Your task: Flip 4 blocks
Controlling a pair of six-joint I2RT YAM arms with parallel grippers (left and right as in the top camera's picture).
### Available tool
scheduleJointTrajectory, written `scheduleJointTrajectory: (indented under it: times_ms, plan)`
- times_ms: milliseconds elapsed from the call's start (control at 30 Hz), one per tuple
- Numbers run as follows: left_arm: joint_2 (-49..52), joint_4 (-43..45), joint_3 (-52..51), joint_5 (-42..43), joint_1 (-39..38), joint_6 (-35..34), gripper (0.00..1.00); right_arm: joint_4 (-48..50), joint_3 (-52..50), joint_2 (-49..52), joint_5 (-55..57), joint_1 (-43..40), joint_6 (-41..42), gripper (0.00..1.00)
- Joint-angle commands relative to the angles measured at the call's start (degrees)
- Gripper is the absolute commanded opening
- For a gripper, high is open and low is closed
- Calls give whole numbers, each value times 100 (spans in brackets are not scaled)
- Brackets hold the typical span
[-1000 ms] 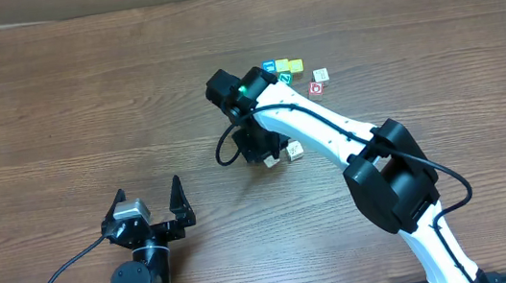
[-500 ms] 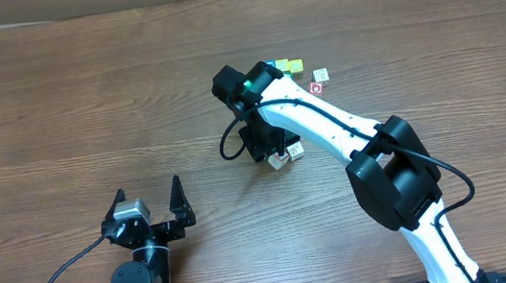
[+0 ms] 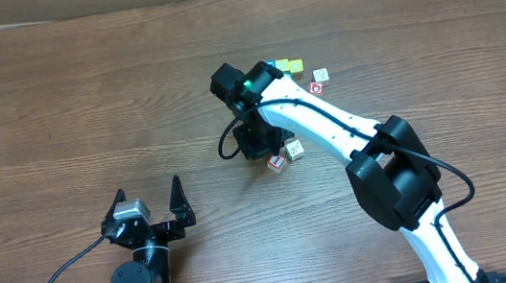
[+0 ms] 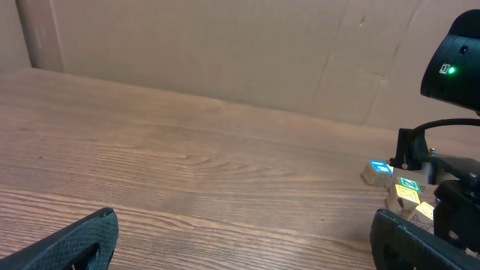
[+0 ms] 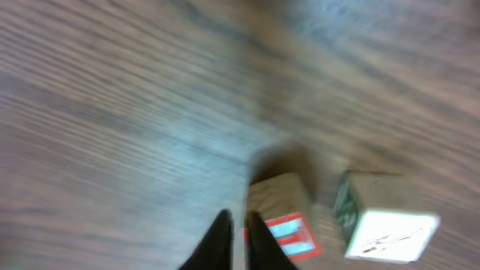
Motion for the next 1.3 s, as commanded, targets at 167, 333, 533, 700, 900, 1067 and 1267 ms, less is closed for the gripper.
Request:
scheduleJointTrajectory:
  times_ms: [167, 333, 533, 700, 900, 1067, 1267]
  plan:
    - [-52, 4, -20, 66, -39, 109, 100, -203, -203, -219, -575, 68, 35, 4]
    - [-52, 4, -20, 66, -39, 109, 100, -13, -297, -219, -146, 76, 59, 4]
    - [-52, 4, -20, 66, -39, 109, 100, 20, -297, -219, 356, 76, 514, 4]
    - [-52, 4, -20, 66, -39, 109, 100, 63, -297, -219, 85, 83, 656, 4]
    - [-52, 4, -20, 66, -39, 109, 100, 13, -297, -219, -435, 125, 616, 4]
    - [-52, 4, -20, 66, -39, 109, 100, -85, -321, -219, -190, 188, 619, 4]
    - [-52, 4, -20, 66, -39, 109, 100, -33, -538, -219, 164, 205, 619, 4]
